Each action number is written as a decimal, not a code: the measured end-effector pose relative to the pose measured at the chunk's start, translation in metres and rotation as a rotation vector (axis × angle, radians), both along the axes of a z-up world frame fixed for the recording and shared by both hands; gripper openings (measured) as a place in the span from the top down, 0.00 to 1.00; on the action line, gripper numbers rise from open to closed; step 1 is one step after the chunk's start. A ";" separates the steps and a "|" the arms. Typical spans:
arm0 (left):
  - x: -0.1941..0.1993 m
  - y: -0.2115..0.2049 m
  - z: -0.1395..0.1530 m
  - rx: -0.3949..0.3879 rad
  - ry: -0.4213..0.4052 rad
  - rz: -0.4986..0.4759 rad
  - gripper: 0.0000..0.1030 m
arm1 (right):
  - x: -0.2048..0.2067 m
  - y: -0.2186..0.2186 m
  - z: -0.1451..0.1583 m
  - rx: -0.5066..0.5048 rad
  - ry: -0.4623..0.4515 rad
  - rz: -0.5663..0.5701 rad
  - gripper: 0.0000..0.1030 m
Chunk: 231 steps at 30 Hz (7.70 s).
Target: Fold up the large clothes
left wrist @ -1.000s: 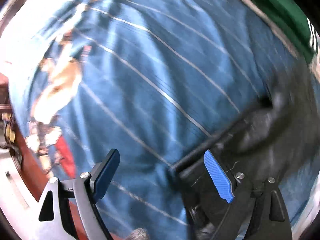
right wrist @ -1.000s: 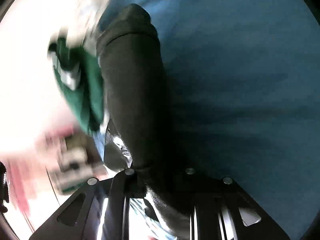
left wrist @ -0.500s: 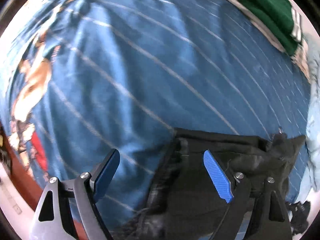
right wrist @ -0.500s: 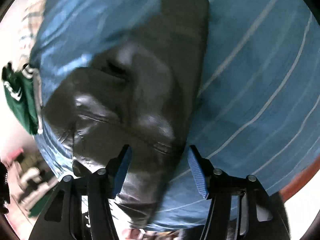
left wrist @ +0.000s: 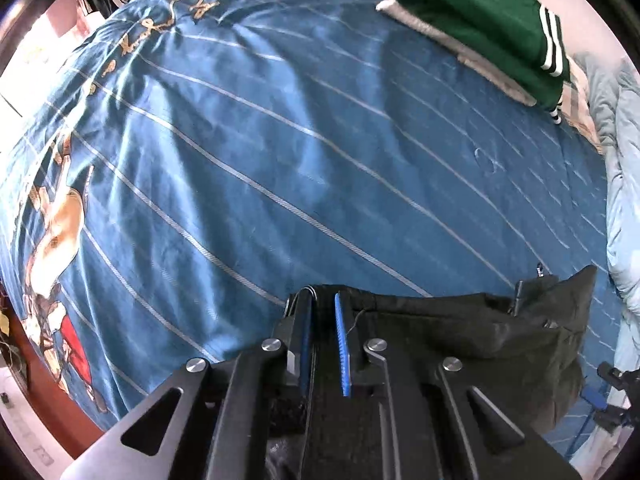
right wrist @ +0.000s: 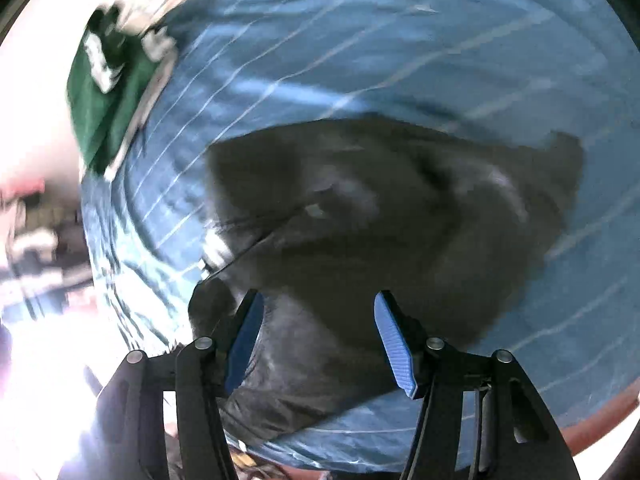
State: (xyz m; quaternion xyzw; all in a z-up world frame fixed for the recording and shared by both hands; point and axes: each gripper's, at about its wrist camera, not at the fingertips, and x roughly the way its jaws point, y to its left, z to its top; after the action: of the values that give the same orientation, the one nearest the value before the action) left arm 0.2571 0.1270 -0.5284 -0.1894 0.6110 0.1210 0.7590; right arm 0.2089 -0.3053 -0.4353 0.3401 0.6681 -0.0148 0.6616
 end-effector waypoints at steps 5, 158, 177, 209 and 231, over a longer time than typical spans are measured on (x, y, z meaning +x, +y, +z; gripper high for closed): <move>0.000 0.000 -0.039 -0.051 0.055 0.047 0.92 | 0.042 0.047 0.001 -0.008 -0.082 0.142 0.55; 0.002 -0.065 -0.019 0.185 -0.043 0.012 0.00 | 0.182 0.188 0.002 0.136 -0.181 0.688 0.73; -0.101 -0.017 0.002 -0.118 -0.077 0.326 0.00 | 0.184 0.079 -0.015 0.151 -0.072 0.501 0.26; -0.084 0.043 -0.072 -0.438 -0.216 0.470 0.56 | 0.154 0.097 -0.169 0.785 -0.085 0.315 0.11; 0.009 0.110 0.112 -0.534 -0.410 0.227 0.67 | 0.189 0.145 0.028 0.858 -0.362 0.098 0.55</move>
State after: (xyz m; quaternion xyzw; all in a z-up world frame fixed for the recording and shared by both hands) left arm 0.2657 0.2368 -0.4168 -0.4684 0.4312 0.0000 0.7711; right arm 0.3976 -0.1602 -0.4072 0.5480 0.5030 0.3537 0.5671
